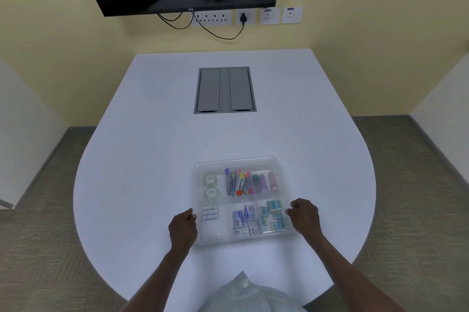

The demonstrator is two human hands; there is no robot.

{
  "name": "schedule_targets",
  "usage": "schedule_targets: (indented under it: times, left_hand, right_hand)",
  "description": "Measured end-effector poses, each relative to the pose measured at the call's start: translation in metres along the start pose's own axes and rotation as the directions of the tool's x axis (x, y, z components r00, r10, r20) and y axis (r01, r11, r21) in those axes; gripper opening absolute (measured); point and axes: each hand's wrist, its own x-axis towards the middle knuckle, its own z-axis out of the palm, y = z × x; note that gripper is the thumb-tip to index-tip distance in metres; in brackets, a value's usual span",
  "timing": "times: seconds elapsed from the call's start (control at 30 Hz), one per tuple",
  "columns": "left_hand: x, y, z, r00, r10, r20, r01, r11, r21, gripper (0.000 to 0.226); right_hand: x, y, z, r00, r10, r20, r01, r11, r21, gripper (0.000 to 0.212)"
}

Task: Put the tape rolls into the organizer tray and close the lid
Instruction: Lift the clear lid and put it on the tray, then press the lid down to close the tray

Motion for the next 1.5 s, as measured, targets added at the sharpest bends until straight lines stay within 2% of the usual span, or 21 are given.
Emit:
schedule_targets:
  times: [0.23, 0.4, 0.5, 0.57, 0.63, 0.67, 0.7, 0.73, 0.8, 0.83, 0.93, 1.0, 1.17, 1.3, 1.37, 1.5]
  left_hand:
    - [-0.007, -0.002, 0.004, 0.999, -0.032, 0.023, 0.033, 0.999, -0.019, 0.031]
    - [-0.012, 0.0, 0.004, 0.998, -0.027, 0.063, 0.028, 1.0, -0.007, 0.038]
    - [-0.013, -0.005, 0.003, 0.987, -0.043, 0.154, 0.041, 0.999, 0.016, 0.046]
    - [-0.012, -0.013, -0.001, 0.962, -0.071, 0.265, 0.079, 0.997, -0.02, 0.059]
    - [-0.016, -0.016, -0.006, 0.93, -0.102, 0.354, 0.137, 0.988, -0.076, 0.078]
    - [-0.02, -0.016, -0.008, 0.917, -0.109, 0.384, 0.15, 0.986, -0.077, 0.079]
    - [-0.02, -0.019, -0.007, 0.914, -0.096, 0.395, 0.128, 0.99, -0.055, 0.074]
    - [-0.019, -0.022, -0.006, 0.92, -0.08, 0.384, 0.093, 0.996, -0.015, 0.079]
    - [-0.016, -0.029, 0.0, 0.926, -0.075, 0.371, 0.07, 0.997, 0.027, 0.102]
    - [-0.013, -0.034, 0.003, 0.924, -0.07, 0.375, 0.063, 0.998, 0.032, 0.106]
    - [-0.003, -0.047, 0.009, 0.932, -0.073, 0.356, 0.04, 0.994, 0.1, 0.115]
    - [0.001, -0.048, 0.011, 0.934, -0.075, 0.348, 0.018, 0.986, 0.165, 0.123]
    - [-0.016, 0.004, -0.002, 0.926, -0.035, 0.375, -0.085, 0.951, 0.297, 0.129]
    - [-0.009, 0.024, 0.0, 0.899, 0.073, 0.431, -0.252, 0.892, 0.375, 0.143]
    - [-0.003, 0.037, 0.001, 0.869, 0.084, 0.488, -0.321, 0.845, 0.428, 0.152]
    - [0.01, 0.051, 0.005, 0.847, 0.06, 0.528, -0.362, 0.792, 0.492, 0.16]
  right_hand:
    - [-0.007, 0.003, 0.001, 0.998, -0.045, -0.036, 0.043, 0.998, -0.047, 0.022]
    - [-0.008, 0.009, -0.003, 0.999, -0.035, 0.006, 0.036, 0.998, -0.044, 0.025]
    - [-0.004, 0.012, -0.008, 0.995, -0.036, 0.096, 0.042, 0.997, -0.065, 0.03]
    - [0.0, 0.015, -0.011, 0.985, 0.002, 0.17, 0.007, 0.999, -0.052, 0.039]
    - [0.003, 0.019, -0.013, 0.961, 0.036, 0.273, -0.027, 0.999, -0.038, 0.056]
    - [0.003, 0.021, -0.013, 0.945, 0.035, 0.326, -0.012, 0.997, -0.073, 0.066]
    - [0.003, 0.021, -0.013, 0.929, 0.035, 0.369, 0.014, 0.991, -0.13, 0.073]
    - [0.002, 0.021, -0.011, 0.918, 0.039, 0.395, 0.035, 0.983, -0.178, 0.076]
    - [0.0, 0.022, -0.006, 0.918, 0.036, 0.396, 0.059, 0.972, -0.226, 0.08]
    - [-0.001, 0.022, -0.004, 0.924, 0.029, 0.382, 0.072, 0.966, -0.247, 0.08]
    - [-0.009, 0.011, -0.002, 0.934, 0.031, 0.357, 0.11, 0.924, -0.367, 0.067]
    - [-0.012, 0.005, 0.0, 0.938, 0.04, 0.345, 0.116, 0.899, -0.422, 0.067]
    - [-0.012, -0.006, 0.006, 0.94, 0.01, 0.34, 0.182, 0.83, -0.527, 0.114]
    - [-0.007, -0.022, 0.002, 0.935, -0.034, 0.352, 0.229, 0.819, -0.526, 0.132]
    - [0.001, -0.031, 0.0, 0.919, -0.051, 0.391, 0.261, 0.821, -0.508, 0.14]
    - [0.015, -0.045, 0.003, 0.893, -0.138, 0.428, 0.364, 0.783, -0.505, 0.144]
